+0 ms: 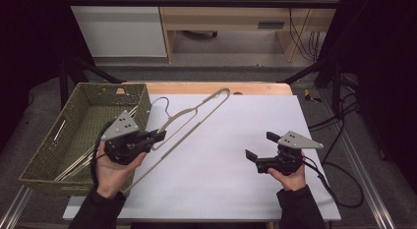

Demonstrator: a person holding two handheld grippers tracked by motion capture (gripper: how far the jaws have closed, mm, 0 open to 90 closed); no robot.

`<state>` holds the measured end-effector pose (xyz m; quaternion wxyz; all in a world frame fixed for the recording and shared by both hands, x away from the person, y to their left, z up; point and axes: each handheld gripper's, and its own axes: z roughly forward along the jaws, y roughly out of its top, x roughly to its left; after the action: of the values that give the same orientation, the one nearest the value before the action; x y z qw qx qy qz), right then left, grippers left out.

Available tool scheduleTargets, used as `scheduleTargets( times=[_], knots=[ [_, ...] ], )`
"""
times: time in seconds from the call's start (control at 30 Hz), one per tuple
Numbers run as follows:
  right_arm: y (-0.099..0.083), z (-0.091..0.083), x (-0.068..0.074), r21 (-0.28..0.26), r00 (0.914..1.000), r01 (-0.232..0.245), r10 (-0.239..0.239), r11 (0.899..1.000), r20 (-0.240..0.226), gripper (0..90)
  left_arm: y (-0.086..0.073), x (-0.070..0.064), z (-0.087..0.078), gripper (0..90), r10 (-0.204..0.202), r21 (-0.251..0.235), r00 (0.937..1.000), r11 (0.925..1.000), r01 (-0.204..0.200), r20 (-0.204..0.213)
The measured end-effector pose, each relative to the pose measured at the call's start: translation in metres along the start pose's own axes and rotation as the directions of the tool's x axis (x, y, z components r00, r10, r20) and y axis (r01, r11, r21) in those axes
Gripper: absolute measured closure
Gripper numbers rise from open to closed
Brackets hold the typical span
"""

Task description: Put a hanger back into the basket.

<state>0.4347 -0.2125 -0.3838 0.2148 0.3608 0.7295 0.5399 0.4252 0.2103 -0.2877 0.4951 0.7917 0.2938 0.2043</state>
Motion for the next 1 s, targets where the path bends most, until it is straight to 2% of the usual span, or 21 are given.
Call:
scheduleTargets(
  times=[0.03, 0.07, 0.2, 0.23, 0.27, 0.33, 0.4, 0.47, 0.53, 0.57, 0.6, 0.7, 0.77, 0.8, 0.87, 1.0],
  knots=[
    [0.0, 0.0, 0.0, 0.002, 1.0, 0.002, -0.002, 1.0, 0.0, 3.2, 0.005, 0.01, -0.008, 86.0, 0.0, -0.001, 1.0, 1.0, 0.0, -0.008],
    [0.0, 0.0, 0.0, 0.002, 1.0, 0.002, -0.002, 1.0, 0.0, 3.2, 0.005, 0.01, -0.008, 86.0, 0.0, -0.001, 1.0, 1.0, 0.0, -0.008],
    [0.0, 0.0, -0.001, 0.0, 1.0, -0.001, 0.001, 1.0, 0.003, 3.1, 0.013, 0.029, -0.026, 86.1, 0.01, -0.015, 0.9997, 0.9998, -0.01, -0.022],
    [0.0, 0.0, -0.001, 0.0, 1.0, 0.002, -0.002, 1.0, 0.003, 3.1, 0.015, 0.038, -0.034, 86.1, 0.015, -0.015, 0.9993, 0.9998, -0.016, -0.033],
    [-0.001, 0.001, -0.001, 0.001, 1.0, -0.001, 0.001, 1.0, 0.004, 3.0, 0.015, 0.038, -0.034, 86.1, 0.015, -0.015, 0.9993, 0.9998, -0.016, -0.033],
    [-0.001, 0.001, -0.001, 0.002, 1.0, -0.002, 0.002, 1.0, 0.003, 3.0, 0.017, 0.053, -0.044, 86.1, 0.015, -0.015, 0.999, 0.9998, -0.016, -0.043],
    [-0.001, 0.001, -0.001, 0.003, 1.0, -0.002, 0.002, 1.0, 0.001, 3.0, 0.017, 0.058, -0.047, 86.1, 0.016, -0.016, 0.9988, 0.9997, -0.017, -0.047],
    [0.0, 0.001, -0.001, 0.002, 1.0, -0.003, 0.003, 1.0, 0.002, 2.9, 0.015, 0.073, -0.055, 86.1, 0.005, -0.016, 0.9976, 0.9998, -0.006, -0.069],
    [0.0, 0.0, -0.001, 0.002, 1.0, -0.004, 0.004, 1.0, 0.0, 2.8, 0.013, 0.077, -0.058, 86.1, 0.009, -0.012, 0.9967, 0.9999, -0.01, -0.081],
    [0.0, 0.0, -0.001, 0.003, 1.0, -0.001, 0.001, 1.0, 0.0, 2.7, 0.01, 0.086, -0.062, 86.1, 0.016, -0.013, 0.9949, 0.9998, -0.018, -0.099],
    [0.0, 0.0, -0.001, 0.003, 1.0, -0.001, 0.001, 1.0, 0.0, 2.7, 0.01, 0.086, -0.062, 86.1, 0.016, -0.013, 0.9949, 0.9998, -0.018, -0.099],
    [-0.001, 0.0, -0.002, -0.001, 1.0, 0.0, 0.0, 1.0, 0.003, 2.4, 0.005, 0.097, -0.067, 86.1, 0.021, -0.002, 0.993, 0.9998, -0.021, -0.116],
    [-0.001, 0.001, -0.001, 0.009, 1.0, -0.002, 0.001, 1.0, 0.003, 2.1, -0.002, 0.108, -0.071, 86.1, 0.001, 0.002, 0.9918, 1.0, -0.001, -0.128],
    [-0.001, 0.001, -0.001, 0.009, 1.0, -0.002, 0.001, 1.0, 0.003, 2.1, -0.002, 0.108, -0.071, 86.1, 0.001, 0.002, 0.9918, 1.0, -0.001, -0.128],
    [-0.001, 0.001, -0.001, 0.01, 1.0, -0.001, 0.001, 1.0, 0.002, 2.1, -0.009, 0.119, -0.076, 86.1, -0.002, 0.007, 0.9897, 1.0, 0.003, -0.143],
    [-0.001, 0.002, -0.001, 0.011, 1.0, 0.001, -0.001, 1.0, 0.003, 2.1, -0.017, 0.13, -0.081, 86.1, -0.002, 0.017, 0.9858, 0.9998, 0.004, -0.168]
  ],
)
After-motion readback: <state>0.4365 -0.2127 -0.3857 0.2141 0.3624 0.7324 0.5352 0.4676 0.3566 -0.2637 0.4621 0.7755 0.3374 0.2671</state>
